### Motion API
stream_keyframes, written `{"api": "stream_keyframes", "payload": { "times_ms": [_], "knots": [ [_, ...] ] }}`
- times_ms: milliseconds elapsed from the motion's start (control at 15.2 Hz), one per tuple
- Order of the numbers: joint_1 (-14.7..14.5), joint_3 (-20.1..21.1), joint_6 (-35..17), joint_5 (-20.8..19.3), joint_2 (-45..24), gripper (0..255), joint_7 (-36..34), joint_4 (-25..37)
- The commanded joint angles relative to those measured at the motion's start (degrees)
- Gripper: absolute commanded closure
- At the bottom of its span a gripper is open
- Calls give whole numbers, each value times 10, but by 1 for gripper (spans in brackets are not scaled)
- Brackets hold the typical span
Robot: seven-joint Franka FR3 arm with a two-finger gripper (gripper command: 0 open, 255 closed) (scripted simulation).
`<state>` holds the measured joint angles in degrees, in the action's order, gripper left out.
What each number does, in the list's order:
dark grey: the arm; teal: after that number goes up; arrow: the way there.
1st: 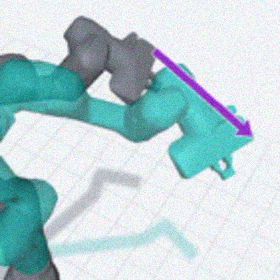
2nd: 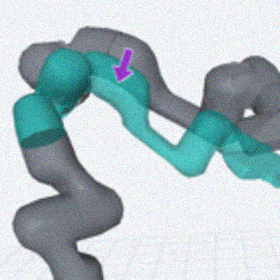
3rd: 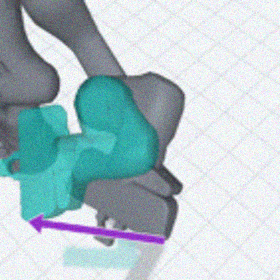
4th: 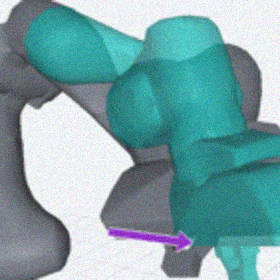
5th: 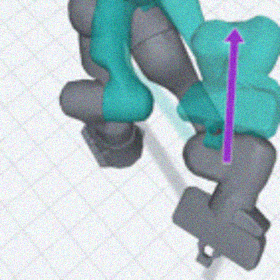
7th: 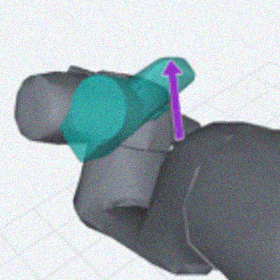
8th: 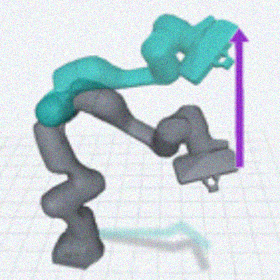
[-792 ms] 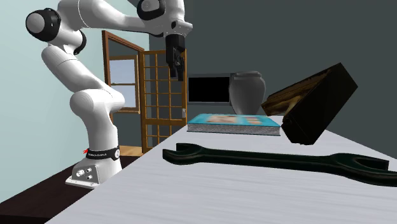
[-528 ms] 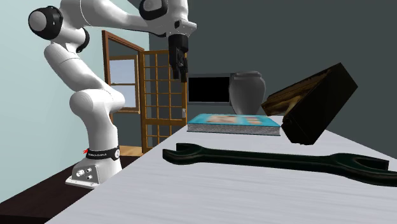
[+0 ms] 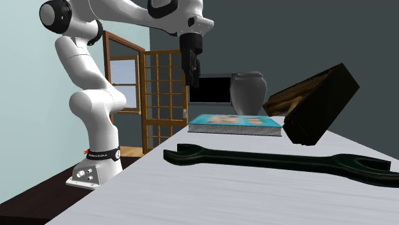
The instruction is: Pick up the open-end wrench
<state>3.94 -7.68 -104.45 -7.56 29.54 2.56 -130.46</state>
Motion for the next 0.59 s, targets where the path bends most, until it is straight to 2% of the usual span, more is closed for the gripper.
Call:
{"api": "stream_keyframes", "payload": {
  "times_ms": [0,528],
  "knots": [
    [5,-21,-19,-1,-38,0,24,18],
    [21,-92,-61,29,-196,0,119,126]
  ]
}}
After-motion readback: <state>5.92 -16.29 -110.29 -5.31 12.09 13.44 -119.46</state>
